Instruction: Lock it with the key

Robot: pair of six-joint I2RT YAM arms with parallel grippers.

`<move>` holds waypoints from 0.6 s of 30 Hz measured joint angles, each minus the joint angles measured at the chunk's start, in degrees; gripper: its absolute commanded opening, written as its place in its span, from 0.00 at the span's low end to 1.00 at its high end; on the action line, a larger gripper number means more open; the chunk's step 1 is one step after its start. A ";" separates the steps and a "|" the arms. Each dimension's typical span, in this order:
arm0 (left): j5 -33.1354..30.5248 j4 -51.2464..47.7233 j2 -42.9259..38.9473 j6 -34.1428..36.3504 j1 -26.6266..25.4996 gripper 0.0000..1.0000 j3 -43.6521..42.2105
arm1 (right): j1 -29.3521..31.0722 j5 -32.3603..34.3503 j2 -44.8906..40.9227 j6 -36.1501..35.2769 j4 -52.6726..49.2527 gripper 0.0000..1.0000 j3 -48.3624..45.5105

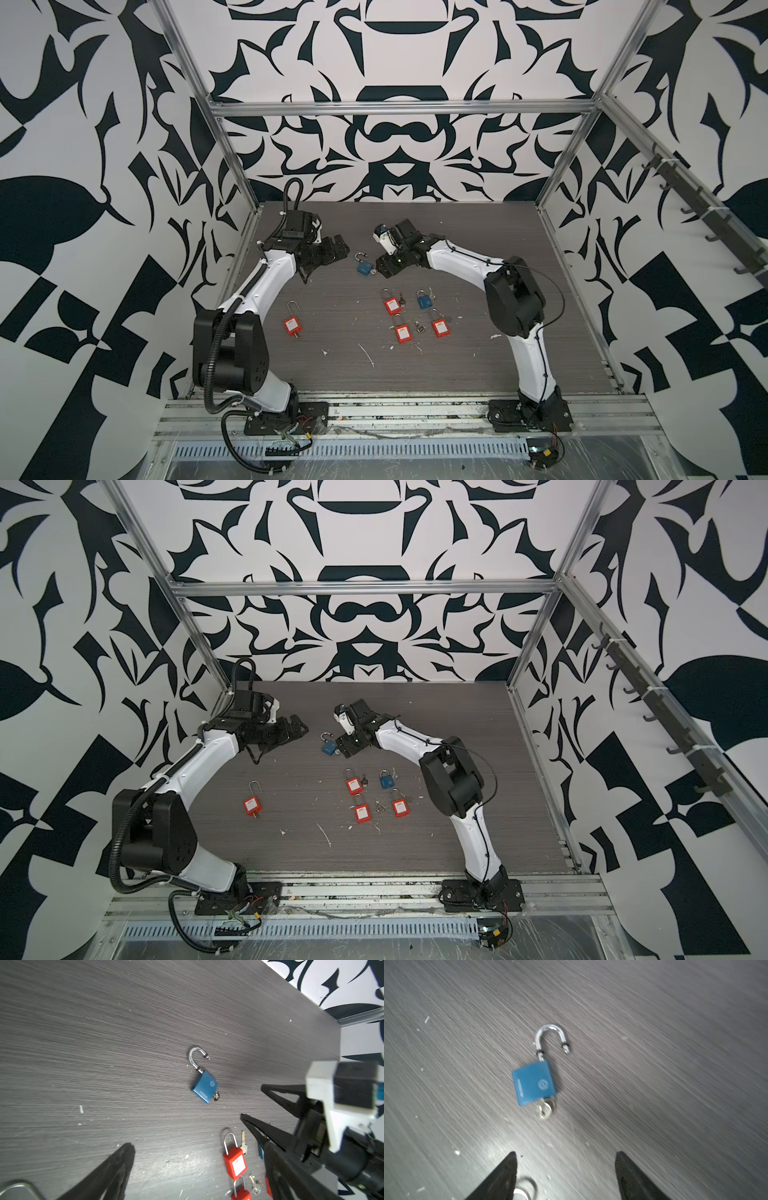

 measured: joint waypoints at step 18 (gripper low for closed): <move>-3.02 0.28 -3.72 3.54 0.98 1.00 -0.81 | 1.27 -5.25 14.67 -3.17 -1.68 0.71 15.52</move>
